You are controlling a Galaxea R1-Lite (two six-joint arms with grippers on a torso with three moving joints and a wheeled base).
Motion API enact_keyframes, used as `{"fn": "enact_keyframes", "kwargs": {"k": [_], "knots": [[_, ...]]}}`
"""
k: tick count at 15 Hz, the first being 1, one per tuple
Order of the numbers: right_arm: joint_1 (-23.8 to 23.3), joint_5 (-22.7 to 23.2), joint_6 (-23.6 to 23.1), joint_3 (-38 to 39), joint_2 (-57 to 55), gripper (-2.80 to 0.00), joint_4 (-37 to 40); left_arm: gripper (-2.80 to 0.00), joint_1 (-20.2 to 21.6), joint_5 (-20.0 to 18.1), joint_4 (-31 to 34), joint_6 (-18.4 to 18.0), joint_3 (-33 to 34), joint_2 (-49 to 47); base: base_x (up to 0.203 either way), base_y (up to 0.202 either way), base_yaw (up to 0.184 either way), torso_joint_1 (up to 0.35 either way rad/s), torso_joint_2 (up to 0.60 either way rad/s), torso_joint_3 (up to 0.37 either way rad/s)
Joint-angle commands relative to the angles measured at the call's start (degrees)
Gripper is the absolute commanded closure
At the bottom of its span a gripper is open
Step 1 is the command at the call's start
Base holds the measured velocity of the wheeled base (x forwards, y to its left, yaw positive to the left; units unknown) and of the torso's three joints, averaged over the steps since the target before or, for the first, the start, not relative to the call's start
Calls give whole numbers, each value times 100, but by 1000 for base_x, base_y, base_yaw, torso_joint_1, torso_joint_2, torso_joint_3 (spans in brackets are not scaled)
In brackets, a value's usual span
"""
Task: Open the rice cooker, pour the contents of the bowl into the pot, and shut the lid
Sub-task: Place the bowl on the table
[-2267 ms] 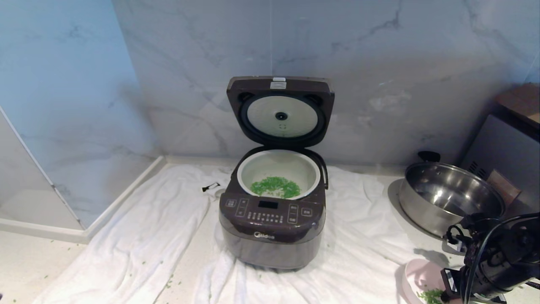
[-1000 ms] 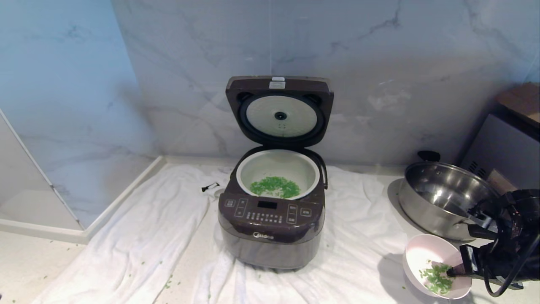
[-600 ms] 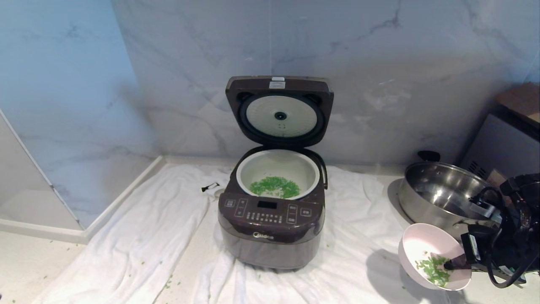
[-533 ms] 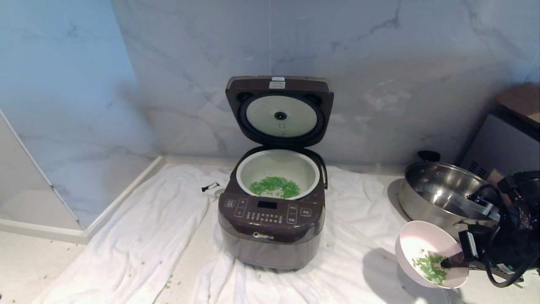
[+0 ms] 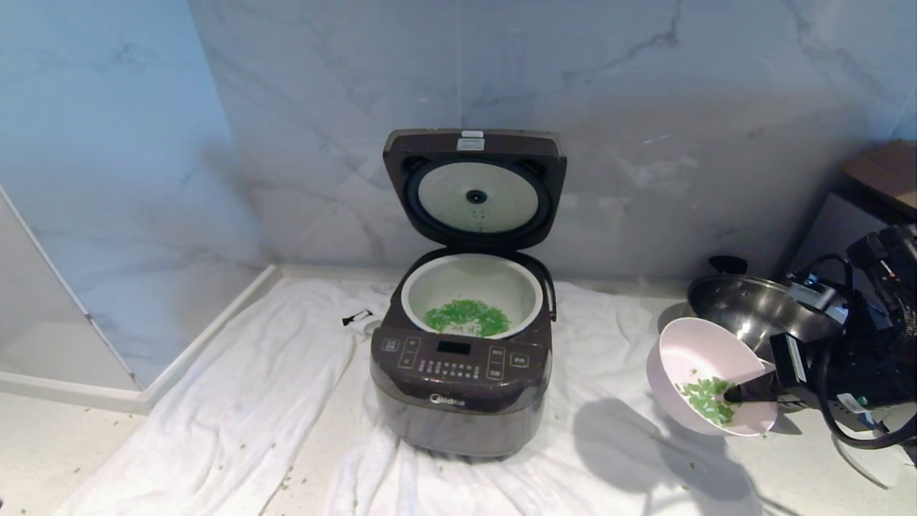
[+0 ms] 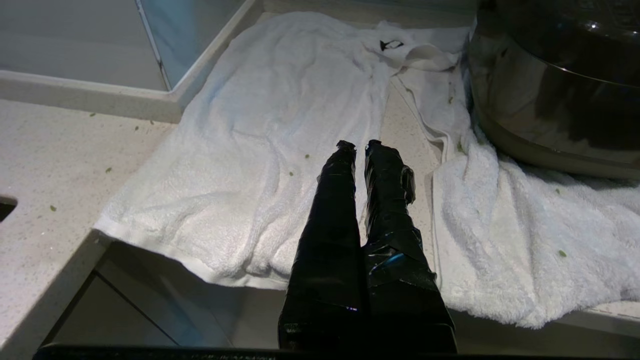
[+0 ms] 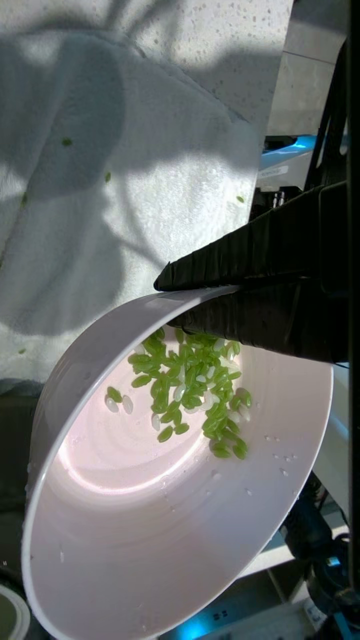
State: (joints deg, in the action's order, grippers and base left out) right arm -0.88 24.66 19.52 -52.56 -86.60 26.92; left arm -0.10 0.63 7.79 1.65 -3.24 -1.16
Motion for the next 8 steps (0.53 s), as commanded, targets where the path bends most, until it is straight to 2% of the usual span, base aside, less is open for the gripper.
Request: {"fn": "enact_keyframes", "kwargs": {"k": [1,4,8], "knots": [[150,20,84,-274,85,0,244,0,1,5,3,2,-1,2,0,0,0,0,0,0],[423,23,423,-767,159,0,986,0,1,8,3,2,-1,2,0,0,0,0,0,0],[474,22,472,-866,390,0,1035,0,1,2,3,2,-1,2,0,0,0,0,0,0]]}}
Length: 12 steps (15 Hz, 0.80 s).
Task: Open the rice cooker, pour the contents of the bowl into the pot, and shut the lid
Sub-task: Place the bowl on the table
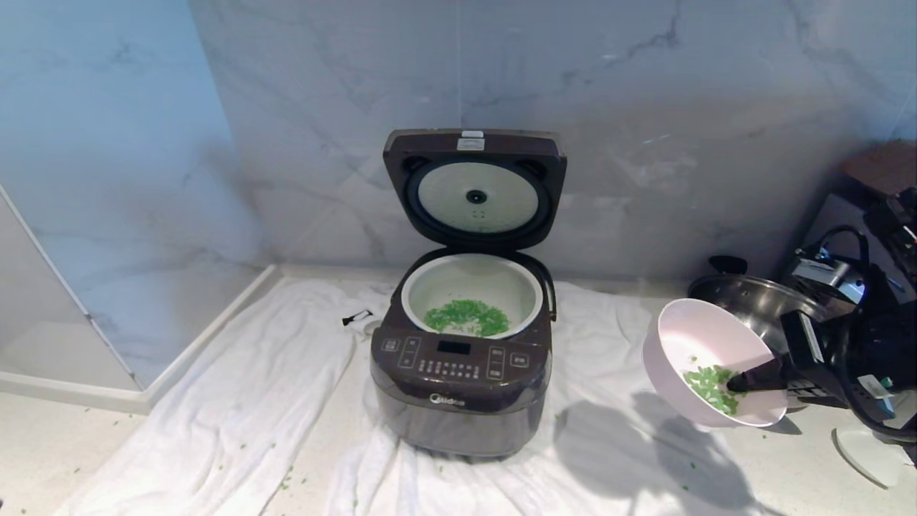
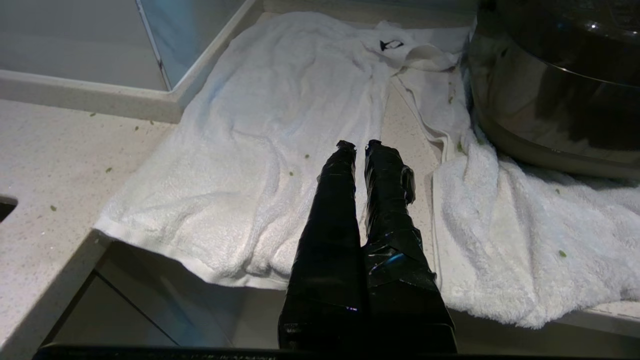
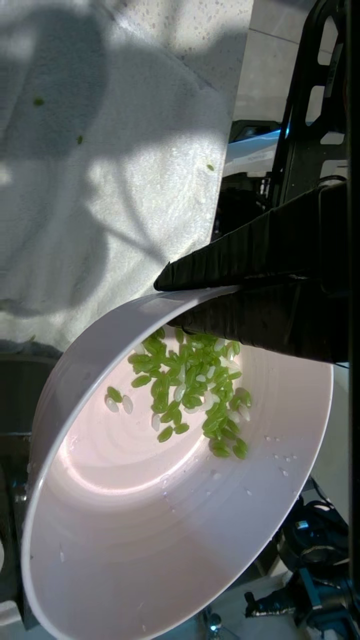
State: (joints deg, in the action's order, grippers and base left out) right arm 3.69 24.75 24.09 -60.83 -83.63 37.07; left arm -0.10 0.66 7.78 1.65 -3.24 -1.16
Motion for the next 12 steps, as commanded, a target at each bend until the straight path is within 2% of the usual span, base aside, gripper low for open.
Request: {"fn": "enact_keyframes", "kwargs": {"k": [1,12], "knots": [[17,13,17,-43,110,0,28,0,1,4,4,2,-1,2,0,0,0,0,0,0],[17,4,166,36,101,0,28,0,1,4,4,2,-1,2,0,0,0,0,0,0]]}}
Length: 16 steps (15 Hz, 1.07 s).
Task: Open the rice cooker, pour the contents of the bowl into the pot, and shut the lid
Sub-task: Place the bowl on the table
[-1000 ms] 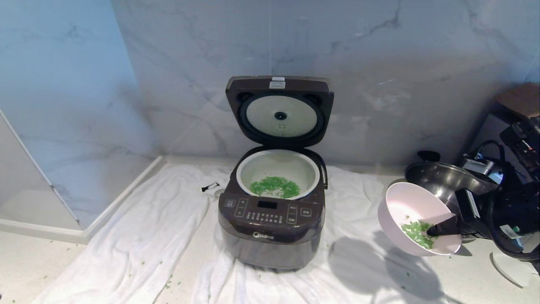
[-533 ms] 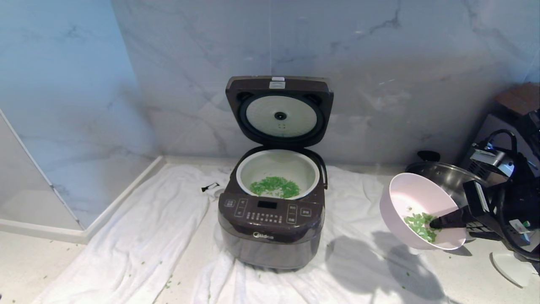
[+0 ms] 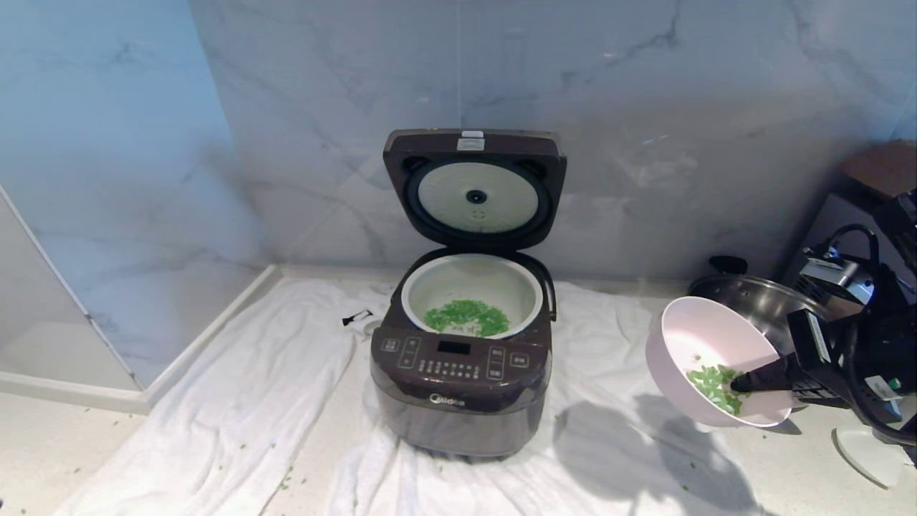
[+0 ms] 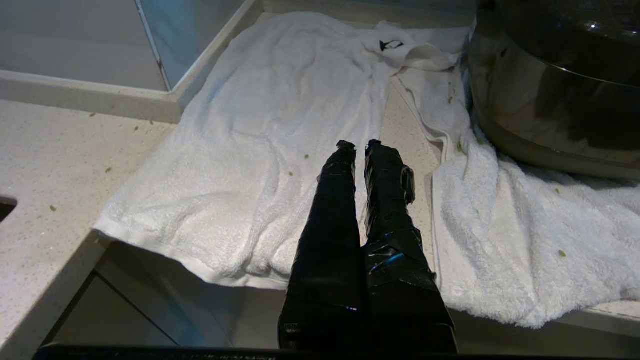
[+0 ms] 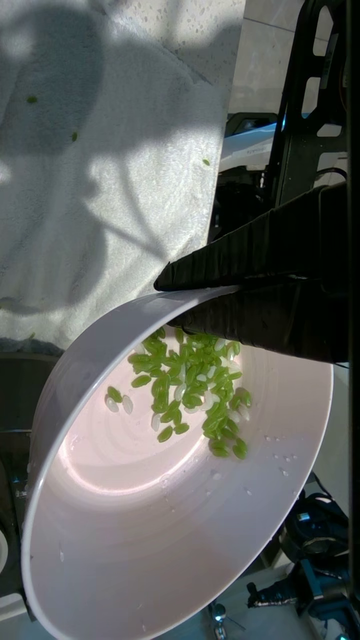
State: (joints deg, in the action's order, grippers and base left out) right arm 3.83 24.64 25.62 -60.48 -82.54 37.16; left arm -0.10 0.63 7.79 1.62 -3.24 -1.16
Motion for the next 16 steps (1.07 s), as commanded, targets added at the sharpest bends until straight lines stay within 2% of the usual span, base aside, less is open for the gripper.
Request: {"fn": "enact_keyframes", "kwargs": {"k": [1,7,14,16], "knots": [[4,15,4,1,-16,0,20,0,1,7,3,5,-1,2,0,0,0,0,0,0],[4,15,4,18,-25,0,20,0,1,-1,3,5,-1,2,0,0,0,0,0,0],[1,15,4,10,-8,0,20,0,1,7,3,5,-1,2,-181,0,-3,0,4,2],[1,6,4,10,-16,0,20,0,1,-2,3,5,-1,2,-55,0,-4,-6,-1,3]]}}
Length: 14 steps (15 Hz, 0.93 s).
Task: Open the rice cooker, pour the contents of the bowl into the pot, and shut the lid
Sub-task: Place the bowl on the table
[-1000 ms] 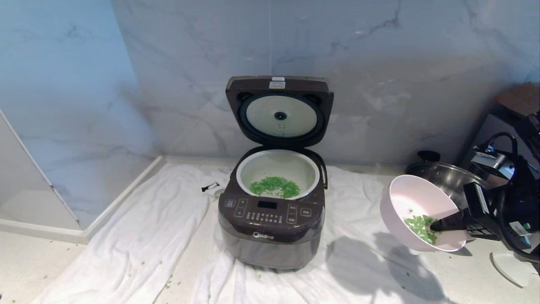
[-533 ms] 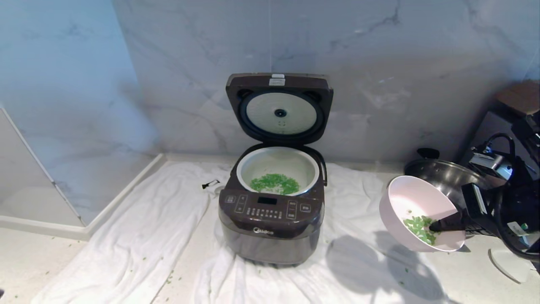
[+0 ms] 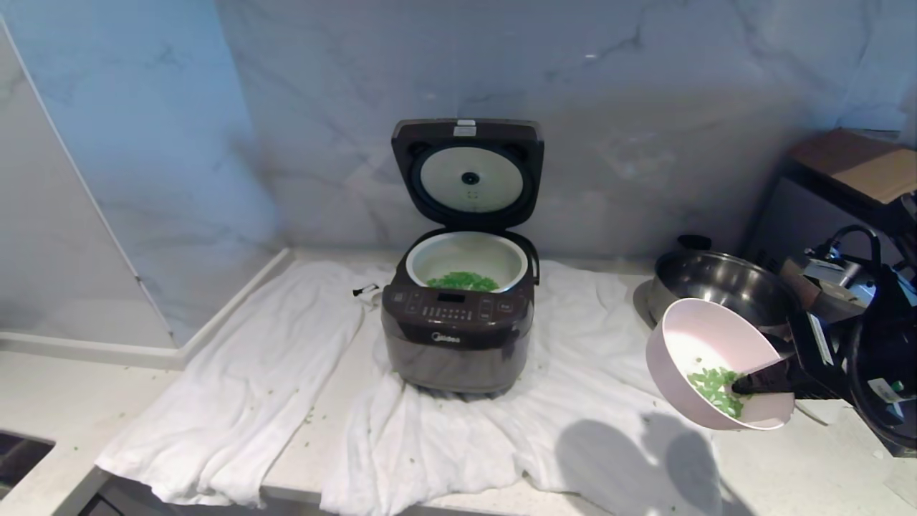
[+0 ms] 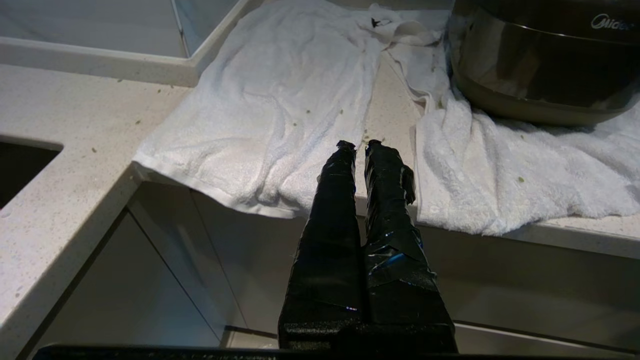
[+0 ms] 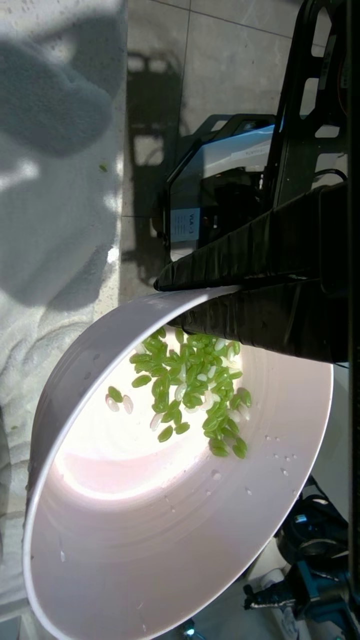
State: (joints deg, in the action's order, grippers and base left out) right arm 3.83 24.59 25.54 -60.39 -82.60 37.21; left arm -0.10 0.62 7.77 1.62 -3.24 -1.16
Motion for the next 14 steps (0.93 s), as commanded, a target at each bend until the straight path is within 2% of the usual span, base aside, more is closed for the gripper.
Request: {"fn": "enact_keyframes", "kwargs": {"k": [1,4,14], "knots": [[4,11,12,-8,-10,0,15,0,1,-1,6,5,-1,2,0,0,0,0,0,0],[4,20,12,-17,-1,0,15,0,1,7,6,5,-1,2,-12,-5,126,16,-1,2],[-5,20,21,-25,7,0,15,0,1,7,6,5,-1,2,1,-8,175,2,2,2]]}}
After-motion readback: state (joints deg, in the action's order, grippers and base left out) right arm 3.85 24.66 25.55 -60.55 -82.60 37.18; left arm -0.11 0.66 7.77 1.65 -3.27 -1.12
